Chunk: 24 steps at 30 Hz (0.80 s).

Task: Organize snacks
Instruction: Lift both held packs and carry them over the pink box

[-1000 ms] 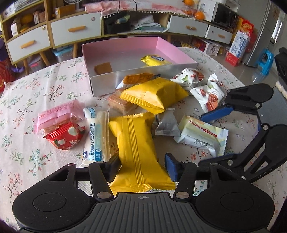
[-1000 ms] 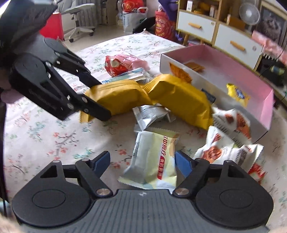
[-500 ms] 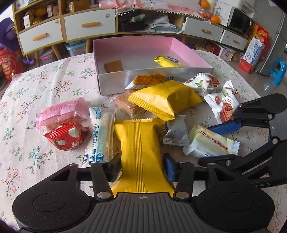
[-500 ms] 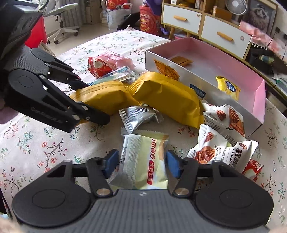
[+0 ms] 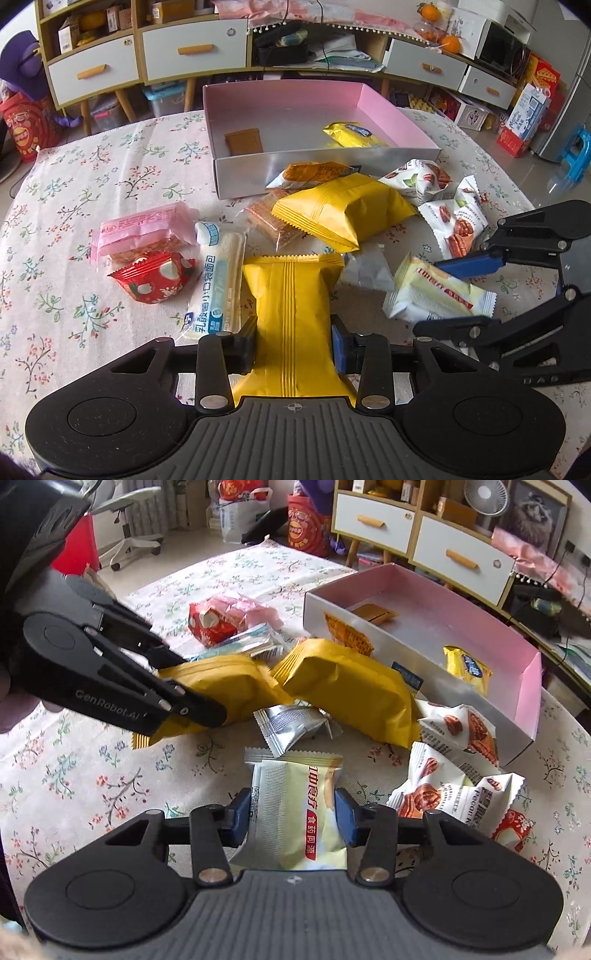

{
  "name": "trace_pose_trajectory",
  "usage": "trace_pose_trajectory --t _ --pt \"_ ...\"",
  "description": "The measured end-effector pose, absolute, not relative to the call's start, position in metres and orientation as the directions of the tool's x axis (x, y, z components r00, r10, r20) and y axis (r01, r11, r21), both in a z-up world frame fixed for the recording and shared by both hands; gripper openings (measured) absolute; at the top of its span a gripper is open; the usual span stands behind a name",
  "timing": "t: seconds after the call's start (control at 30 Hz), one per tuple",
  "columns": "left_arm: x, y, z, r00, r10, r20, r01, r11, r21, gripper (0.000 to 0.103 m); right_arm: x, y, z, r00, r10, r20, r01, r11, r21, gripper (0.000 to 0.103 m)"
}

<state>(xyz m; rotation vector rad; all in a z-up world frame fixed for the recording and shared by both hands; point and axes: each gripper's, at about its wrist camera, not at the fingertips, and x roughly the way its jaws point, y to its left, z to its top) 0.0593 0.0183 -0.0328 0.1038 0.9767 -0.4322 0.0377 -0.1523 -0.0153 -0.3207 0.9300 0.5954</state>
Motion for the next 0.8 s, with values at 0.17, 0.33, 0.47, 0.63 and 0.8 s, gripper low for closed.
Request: trace_pose_trajectory --t 0.17,0.33,0.47,0.63,0.8 --pt "0.054 0.021 -0.025 0.481 -0.321 -0.816 0.408 0.906 -0.116 0.035 0.039 -0.158 -0.007 0.458 0.347 -0.818 -0.582 0.813 0.019 0.043" --pt "0.049 0.025 -0.017 0.485 -0.331 -0.809 0.415 0.902 -0.12 0.035 0.038 -0.161 -0.001 0.459 0.349 -0.817 -0.568 0.822 0.033 0.043" --pt "0.044 0.028 -0.01 0.491 -0.341 -0.802 0.423 0.898 -0.123 0.035 0.036 -0.162 0.004 0.463 0.362 -0.809 -0.561 0.826 0.049 0.043" --pt "0.039 0.033 -0.002 0.498 -0.364 -0.787 0.428 0.893 -0.142 0.035 0.033 -0.162 0.014 0.468 0.386 -0.795 -0.561 0.825 0.071 0.043" --pt "0.037 0.036 0.008 0.523 -0.374 -0.766 0.424 0.894 -0.146 0.035 0.032 -0.161 0.028 0.5 0.408 -0.764 -0.551 0.83 0.083 0.043"
